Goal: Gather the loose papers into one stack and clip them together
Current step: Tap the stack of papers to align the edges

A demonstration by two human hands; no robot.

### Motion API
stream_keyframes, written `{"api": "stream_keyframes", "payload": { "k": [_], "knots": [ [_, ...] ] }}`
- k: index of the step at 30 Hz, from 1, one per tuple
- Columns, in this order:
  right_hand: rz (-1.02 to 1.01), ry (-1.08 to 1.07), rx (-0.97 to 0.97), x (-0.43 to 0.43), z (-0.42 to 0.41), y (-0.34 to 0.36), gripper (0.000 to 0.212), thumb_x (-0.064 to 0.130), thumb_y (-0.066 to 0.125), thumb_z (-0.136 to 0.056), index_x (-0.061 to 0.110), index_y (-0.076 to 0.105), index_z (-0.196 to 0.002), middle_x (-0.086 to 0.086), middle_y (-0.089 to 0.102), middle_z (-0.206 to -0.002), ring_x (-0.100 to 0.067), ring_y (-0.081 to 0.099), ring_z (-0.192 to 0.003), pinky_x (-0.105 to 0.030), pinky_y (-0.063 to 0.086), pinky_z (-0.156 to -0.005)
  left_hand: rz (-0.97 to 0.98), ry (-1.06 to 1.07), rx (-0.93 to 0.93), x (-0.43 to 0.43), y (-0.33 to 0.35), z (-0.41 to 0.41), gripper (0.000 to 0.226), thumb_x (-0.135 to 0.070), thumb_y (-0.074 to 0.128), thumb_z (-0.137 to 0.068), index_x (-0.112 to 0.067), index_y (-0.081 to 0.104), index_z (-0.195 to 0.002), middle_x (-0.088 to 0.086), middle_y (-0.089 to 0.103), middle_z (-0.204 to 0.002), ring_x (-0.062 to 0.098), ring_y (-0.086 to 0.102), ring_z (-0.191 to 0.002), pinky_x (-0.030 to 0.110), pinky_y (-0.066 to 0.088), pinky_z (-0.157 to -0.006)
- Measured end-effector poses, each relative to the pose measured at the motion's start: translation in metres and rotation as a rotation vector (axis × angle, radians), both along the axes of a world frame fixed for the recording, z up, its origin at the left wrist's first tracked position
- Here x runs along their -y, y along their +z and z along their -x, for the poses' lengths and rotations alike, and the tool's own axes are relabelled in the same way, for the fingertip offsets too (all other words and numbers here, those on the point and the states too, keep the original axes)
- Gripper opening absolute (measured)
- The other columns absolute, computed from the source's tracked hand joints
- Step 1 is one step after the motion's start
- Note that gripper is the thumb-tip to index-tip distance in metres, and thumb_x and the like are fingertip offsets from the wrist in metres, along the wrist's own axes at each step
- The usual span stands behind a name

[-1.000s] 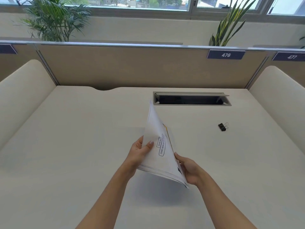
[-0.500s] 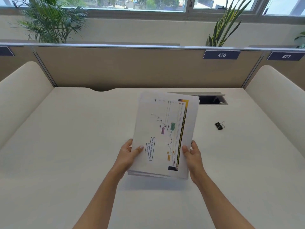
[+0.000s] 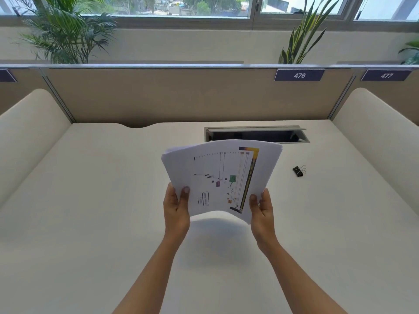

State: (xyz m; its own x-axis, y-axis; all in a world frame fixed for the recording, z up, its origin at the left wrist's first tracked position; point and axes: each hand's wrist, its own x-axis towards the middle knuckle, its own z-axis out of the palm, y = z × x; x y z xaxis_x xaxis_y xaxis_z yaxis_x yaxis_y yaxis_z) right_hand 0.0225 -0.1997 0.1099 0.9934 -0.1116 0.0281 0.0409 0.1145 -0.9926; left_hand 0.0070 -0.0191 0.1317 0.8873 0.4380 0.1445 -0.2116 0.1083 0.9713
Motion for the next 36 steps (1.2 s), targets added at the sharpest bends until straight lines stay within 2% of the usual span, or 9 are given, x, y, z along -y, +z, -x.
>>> {"api": "stream_keyframes", "payload": {
  "k": [4, 10, 15, 18, 20, 25, 29, 33, 36],
  "knots": [
    [-0.02, -0.01, 0.068, -0.002, 0.002, 0.005, 0.024, 0.013, 0.042, -0.099, 0.034, 0.048, -0.109, 0.002, 0.061, -0.109, 0.0, 0.062, -0.095, -0.02, 0.054, -0.075, -0.012, 0.025, 0.017, -0.001, -0.003, 0.001, 0.003, -0.03, 0.046, -0.095, -0.027, 0.047, -0.095, 0.006, 0.059, -0.097, 0.013, 0.062, -0.084, 0.026, 0.057, -0.064],
    [-0.063, -0.031, 0.059, -0.006, -0.001, 0.009, 0.03, 0.01, 0.037, -0.1, 0.016, 0.047, -0.128, -0.001, 0.062, -0.116, -0.001, 0.064, -0.099, -0.018, 0.054, -0.075, 0.017, 0.083, 0.013, 0.008, 0.004, -0.001, 0.014, -0.021, 0.039, -0.099, -0.024, 0.051, -0.094, -0.004, 0.06, -0.088, 0.005, 0.062, -0.076, 0.025, 0.056, -0.061],
    [0.002, -0.111, 0.064, -0.009, 0.002, 0.017, 0.008, 0.015, 0.046, -0.098, 0.02, 0.046, -0.103, -0.002, 0.061, -0.105, -0.017, 0.061, -0.095, -0.018, 0.055, -0.065, 0.001, 0.104, 0.025, 0.011, 0.006, 0.001, 0.01, -0.026, 0.044, -0.098, -0.022, 0.046, -0.089, -0.009, 0.059, -0.085, 0.005, 0.06, -0.073, 0.022, 0.053, -0.059],
    [-0.021, -0.146, 0.086, -0.013, 0.006, 0.029, 0.012, 0.018, 0.052, -0.096, 0.016, 0.045, -0.106, -0.004, 0.06, -0.104, -0.01, 0.061, -0.091, -0.018, 0.054, -0.063, 0.003, 0.116, 0.063, 0.012, 0.015, 0.001, 0.009, -0.033, 0.047, -0.091, -0.024, 0.045, -0.091, -0.007, 0.058, -0.085, 0.005, 0.061, -0.072, 0.021, 0.053, -0.055],
    [-0.059, -0.155, 0.109, -0.016, 0.007, 0.045, 0.018, 0.027, 0.053, -0.093, 0.016, 0.049, -0.106, -0.002, 0.061, -0.097, -0.004, 0.062, -0.082, -0.019, 0.053, -0.061, 0.013, 0.136, 0.098, 0.013, 0.025, -0.001, 0.009, -0.033, 0.047, -0.09, -0.024, 0.045, -0.089, -0.013, 0.059, -0.08, 0.004, 0.06, -0.069, 0.02, 0.051, -0.054],
    [-0.116, -0.238, 0.168, -0.018, 0.001, 0.085, 0.036, 0.039, 0.04, -0.092, 0.004, 0.048, -0.089, 0.012, 0.057, -0.064, 0.0, 0.056, -0.057, -0.014, 0.046, -0.049, -0.003, 0.211, 0.207, 0.012, 0.045, -0.009, 0.021, -0.038, 0.045, -0.091, -0.02, 0.046, -0.079, -0.016, 0.052, -0.069, 0.002, 0.052, -0.063, 0.017, 0.044, -0.052],
    [-0.113, -0.292, 0.14, -0.018, -0.002, 0.099, 0.042, 0.045, 0.041, -0.089, 0.005, 0.054, -0.084, 0.011, 0.059, -0.062, 0.0, 0.057, -0.053, -0.013, 0.044, -0.047, -0.042, 0.301, 0.219, 0.014, 0.047, -0.014, 0.035, -0.039, 0.039, -0.092, -0.007, 0.048, -0.082, -0.016, 0.054, -0.068, 0.001, 0.054, -0.062, 0.013, 0.042, -0.051],
    [-0.078, -0.286, 0.11, -0.02, -0.003, 0.101, 0.044, 0.042, 0.047, -0.086, -0.001, 0.051, -0.08, 0.008, 0.057, -0.058, 0.0, 0.057, -0.051, -0.013, 0.044, -0.046, -0.027, 0.35, 0.194, 0.015, 0.05, -0.016, 0.036, -0.048, 0.042, -0.088, -0.013, 0.052, -0.084, -0.012, 0.056, -0.072, 0.004, 0.056, -0.065, 0.017, 0.044, -0.051],
    [-0.071, -0.291, 0.108, -0.021, -0.003, 0.101, 0.041, 0.04, 0.047, -0.086, 0.001, 0.048, -0.076, 0.007, 0.055, -0.056, -0.001, 0.056, -0.049, -0.014, 0.044, -0.045, 0.004, 0.351, 0.162, 0.018, 0.054, -0.016, 0.03, -0.042, 0.044, -0.092, -0.016, 0.046, -0.075, -0.013, 0.054, -0.064, 0.004, 0.056, -0.06, 0.016, 0.045, -0.049]
  ]
}}
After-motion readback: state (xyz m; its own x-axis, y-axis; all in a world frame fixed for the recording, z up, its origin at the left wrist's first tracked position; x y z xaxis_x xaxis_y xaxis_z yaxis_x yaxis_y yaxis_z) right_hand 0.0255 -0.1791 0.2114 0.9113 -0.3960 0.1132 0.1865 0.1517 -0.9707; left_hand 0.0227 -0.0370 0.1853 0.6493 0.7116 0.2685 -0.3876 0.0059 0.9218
